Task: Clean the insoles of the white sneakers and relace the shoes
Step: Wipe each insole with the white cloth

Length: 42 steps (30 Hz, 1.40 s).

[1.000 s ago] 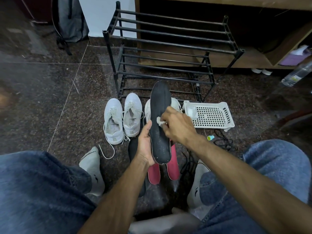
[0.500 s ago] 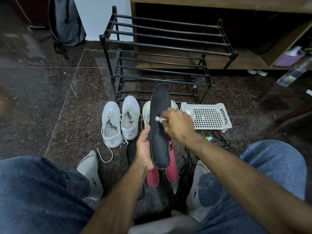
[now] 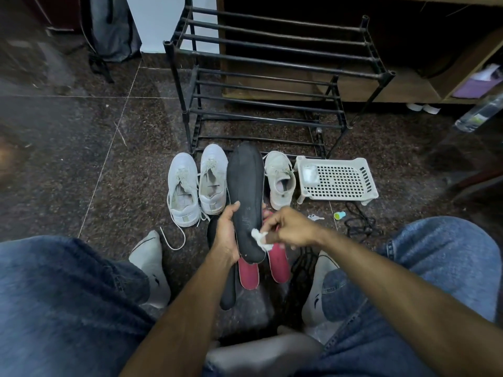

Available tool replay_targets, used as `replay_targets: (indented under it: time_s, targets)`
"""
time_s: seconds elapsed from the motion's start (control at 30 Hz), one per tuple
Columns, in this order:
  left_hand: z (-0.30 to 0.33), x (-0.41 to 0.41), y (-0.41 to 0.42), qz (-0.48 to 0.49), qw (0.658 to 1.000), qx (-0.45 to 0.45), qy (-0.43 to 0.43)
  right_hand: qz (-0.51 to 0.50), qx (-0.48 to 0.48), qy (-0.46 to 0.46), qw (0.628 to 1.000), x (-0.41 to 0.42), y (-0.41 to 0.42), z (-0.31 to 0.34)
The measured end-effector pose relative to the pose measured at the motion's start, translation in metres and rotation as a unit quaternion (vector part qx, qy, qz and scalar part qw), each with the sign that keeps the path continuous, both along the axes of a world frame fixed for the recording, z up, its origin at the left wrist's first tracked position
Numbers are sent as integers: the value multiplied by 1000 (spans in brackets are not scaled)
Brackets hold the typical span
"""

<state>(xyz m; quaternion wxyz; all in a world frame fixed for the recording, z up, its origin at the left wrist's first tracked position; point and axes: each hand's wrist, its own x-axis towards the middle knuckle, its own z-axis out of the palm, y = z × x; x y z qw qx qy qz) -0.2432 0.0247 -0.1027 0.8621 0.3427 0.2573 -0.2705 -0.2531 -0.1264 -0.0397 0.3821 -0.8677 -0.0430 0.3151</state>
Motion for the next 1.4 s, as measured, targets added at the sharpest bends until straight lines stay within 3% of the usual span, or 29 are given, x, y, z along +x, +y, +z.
replay_targets:
  time_s: [0.1, 0.27, 0.37, 0.57, 0.97, 1.1, 1.23, 1.3, 1.4]
  targets:
    - [-25, -4, 14, 24, 977, 210, -3, -110, 1, 10, 994, 16, -5, -21]
    - [-74, -28, 47, 5, 926, 366, 89, -114, -95, 27, 989, 22, -3, -75]
    - [-106, -39, 66, 8, 904, 398, 155, -58, -143, 47, 987, 13, 4, -101]
    - [-129, -35, 93, 50, 889, 410, 196, 28, -212, 82, 973, 3, 11, -137]
    - [-182, -28, 112, -3, 854, 449, 264, 25, -174, 104, 979, -3, 18, -185]
    - [-170, -22, 111, -59, 825, 514, 227, 11, -164, 119, 979, 0, 6, -190]
    - [-157, -18, 104, -149, 729, 655, 130, -6, -177, 102, 979, 16, -8, -188]
    - [-149, -15, 91, -183, 697, 693, 34, -35, -176, 90, 980, 30, -21, -186]
    - [-143, 1, 66, -216, 662, 694, -182, -93, -168, 55, 980, 57, -48, -178]
